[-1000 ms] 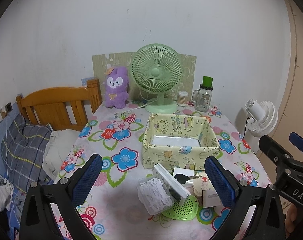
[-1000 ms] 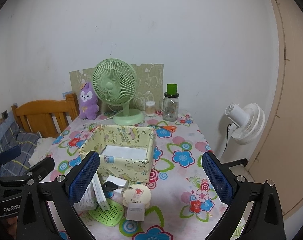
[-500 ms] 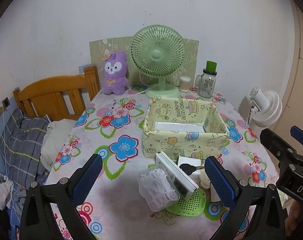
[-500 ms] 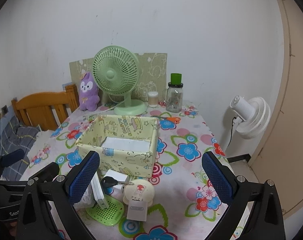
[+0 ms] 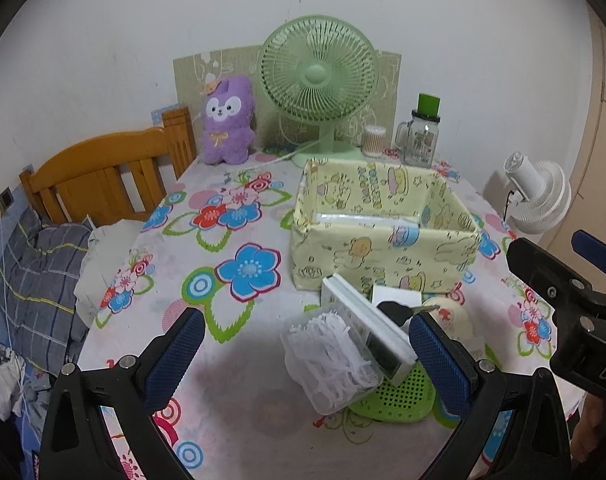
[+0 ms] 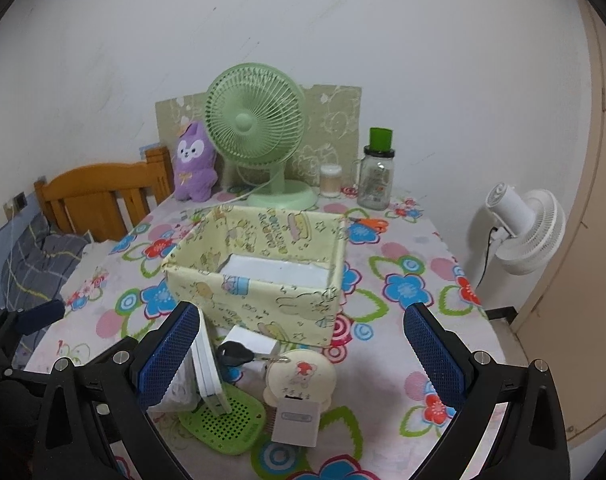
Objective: Organize rigid objects
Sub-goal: 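Move the left tool to the clear floss-pick box while the right tool reaches the white remote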
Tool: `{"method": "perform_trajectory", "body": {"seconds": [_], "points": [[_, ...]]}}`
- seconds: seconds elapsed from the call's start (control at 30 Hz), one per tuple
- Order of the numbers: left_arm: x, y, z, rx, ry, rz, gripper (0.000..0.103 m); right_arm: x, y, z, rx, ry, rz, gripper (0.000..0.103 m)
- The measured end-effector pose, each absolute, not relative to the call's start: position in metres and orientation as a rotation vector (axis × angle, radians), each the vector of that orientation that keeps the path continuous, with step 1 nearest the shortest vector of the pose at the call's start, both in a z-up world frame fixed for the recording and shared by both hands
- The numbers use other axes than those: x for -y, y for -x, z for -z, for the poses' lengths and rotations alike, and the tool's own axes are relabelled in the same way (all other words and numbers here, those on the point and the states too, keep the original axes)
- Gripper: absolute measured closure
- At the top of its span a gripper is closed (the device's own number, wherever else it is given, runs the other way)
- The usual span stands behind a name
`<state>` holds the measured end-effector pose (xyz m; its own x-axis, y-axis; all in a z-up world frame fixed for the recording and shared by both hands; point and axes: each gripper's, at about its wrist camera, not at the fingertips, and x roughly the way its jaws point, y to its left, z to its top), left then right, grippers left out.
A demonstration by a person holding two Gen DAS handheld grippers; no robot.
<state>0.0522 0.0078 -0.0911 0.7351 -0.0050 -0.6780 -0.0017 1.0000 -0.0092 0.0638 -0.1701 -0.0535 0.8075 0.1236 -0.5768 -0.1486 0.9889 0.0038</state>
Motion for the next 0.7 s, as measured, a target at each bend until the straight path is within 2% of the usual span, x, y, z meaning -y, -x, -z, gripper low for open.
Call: {"method": "perform_trajectory", "body": {"seconds": [0.7], "points": [[-0.013, -0.085, 0.154, -0.917, 0.036, 0.011, 0.0, 0.137, -0.097, 0.106, -0.755, 0.107, -0.208, 0.0]]}}
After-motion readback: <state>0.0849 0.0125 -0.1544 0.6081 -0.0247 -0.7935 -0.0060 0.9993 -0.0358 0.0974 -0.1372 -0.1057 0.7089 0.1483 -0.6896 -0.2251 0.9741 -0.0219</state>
